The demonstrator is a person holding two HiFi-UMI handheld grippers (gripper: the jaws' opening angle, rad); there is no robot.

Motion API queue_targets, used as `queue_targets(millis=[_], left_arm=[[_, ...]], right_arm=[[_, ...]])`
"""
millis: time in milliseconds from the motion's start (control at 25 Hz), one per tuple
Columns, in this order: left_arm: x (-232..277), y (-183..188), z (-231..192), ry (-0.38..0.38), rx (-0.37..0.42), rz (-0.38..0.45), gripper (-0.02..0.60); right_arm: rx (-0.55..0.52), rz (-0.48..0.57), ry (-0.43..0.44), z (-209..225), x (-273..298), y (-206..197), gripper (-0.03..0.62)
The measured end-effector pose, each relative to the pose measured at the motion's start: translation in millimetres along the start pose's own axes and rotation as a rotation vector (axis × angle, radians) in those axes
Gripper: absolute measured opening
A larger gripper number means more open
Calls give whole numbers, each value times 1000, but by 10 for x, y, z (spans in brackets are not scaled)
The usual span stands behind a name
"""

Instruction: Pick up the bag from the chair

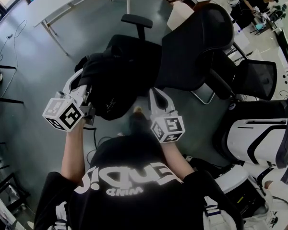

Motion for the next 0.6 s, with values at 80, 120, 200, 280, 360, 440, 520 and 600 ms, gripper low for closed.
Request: queue_targets(millis=[80,120,200,280,360,440,520,600], left_arm=[[-147,-65,86,-12,4,-1,23],[-219,-98,125,-17,7,-2,23],[-366,-164,188,-24,17,-5,23],[-514,-217,239,-26,29,-9,23],[-644,-272,305,-27,38,-13,23],[-734,-333,399,-24,43,-16,23],[-789,-387,486,-19,44,-19,23],[-842,-435,547,-9,45,-20,23]], right_arm=[[-1,8,-5,-113,-127,-66,2],[-1,12,-8,-171,-191,-103,2],[-1,16,-18,-277,-324,-181,2],[-2,19,-31,-365,-464,-237,2],[-8,24,-40,-420,-610,-267,2],[-11,27,-45,-420,-747,-291,2],[-11,28,-45,-380,-840,-304,2],[-11,30,-38,-349,-888,-307,2]])
Point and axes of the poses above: the fingertips, and each gripper's own axes: x forward along the fingers, z to its right, y out of its top, the point moved 2 cm from there along -x, backward along the fingers, and after that the axes turned 12 degrees about -z, right-handed, at the moved point
